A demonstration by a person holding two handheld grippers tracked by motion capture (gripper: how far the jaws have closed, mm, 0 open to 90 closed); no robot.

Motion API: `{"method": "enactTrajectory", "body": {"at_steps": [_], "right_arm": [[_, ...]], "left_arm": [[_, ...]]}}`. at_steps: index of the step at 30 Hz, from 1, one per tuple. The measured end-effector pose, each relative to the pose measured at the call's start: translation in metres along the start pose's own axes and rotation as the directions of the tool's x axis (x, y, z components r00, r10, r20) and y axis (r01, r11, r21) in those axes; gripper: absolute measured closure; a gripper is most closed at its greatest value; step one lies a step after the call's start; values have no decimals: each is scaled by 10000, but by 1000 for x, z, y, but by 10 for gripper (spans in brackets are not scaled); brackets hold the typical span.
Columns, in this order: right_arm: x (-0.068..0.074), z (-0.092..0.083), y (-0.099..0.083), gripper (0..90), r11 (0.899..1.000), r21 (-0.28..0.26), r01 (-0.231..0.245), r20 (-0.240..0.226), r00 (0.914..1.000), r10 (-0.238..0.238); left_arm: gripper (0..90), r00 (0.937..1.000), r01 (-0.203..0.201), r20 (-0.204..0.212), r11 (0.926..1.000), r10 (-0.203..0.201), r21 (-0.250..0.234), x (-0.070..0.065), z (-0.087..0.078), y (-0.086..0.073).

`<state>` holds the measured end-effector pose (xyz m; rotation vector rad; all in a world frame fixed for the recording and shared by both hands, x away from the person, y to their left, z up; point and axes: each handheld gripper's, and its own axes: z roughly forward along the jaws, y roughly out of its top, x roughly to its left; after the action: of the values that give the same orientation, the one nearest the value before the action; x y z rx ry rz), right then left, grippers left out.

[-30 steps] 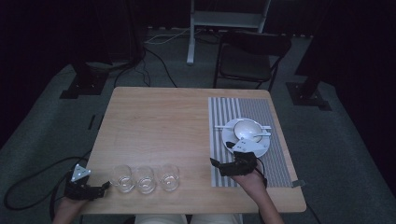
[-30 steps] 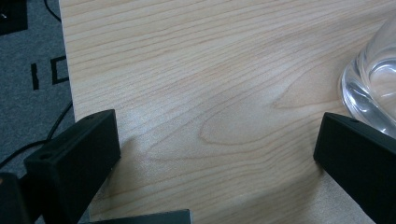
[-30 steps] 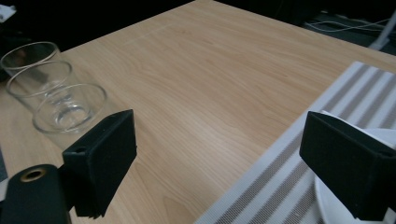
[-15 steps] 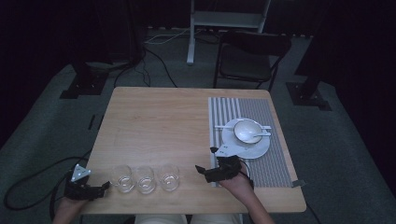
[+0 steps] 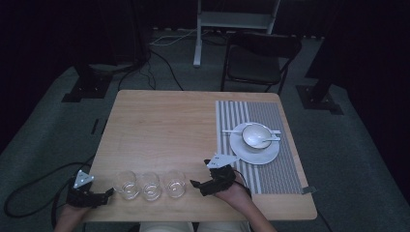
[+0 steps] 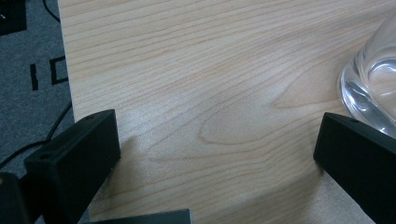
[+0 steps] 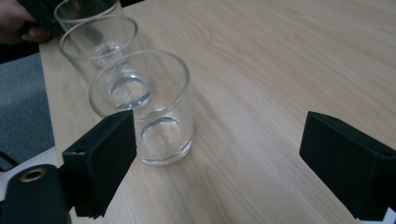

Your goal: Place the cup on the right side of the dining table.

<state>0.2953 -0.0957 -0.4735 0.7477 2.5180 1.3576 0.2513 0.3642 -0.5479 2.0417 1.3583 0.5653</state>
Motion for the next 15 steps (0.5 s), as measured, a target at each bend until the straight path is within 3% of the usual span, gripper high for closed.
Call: {"method": "enactTrajectory", "body": {"at_steps": [15], "right_arm": [[17,29,0,105,9981,504,345,-484,9983,-321]], "left_arm": [[8,10000,-22,16,10000,22,0,0,0,0]]}}
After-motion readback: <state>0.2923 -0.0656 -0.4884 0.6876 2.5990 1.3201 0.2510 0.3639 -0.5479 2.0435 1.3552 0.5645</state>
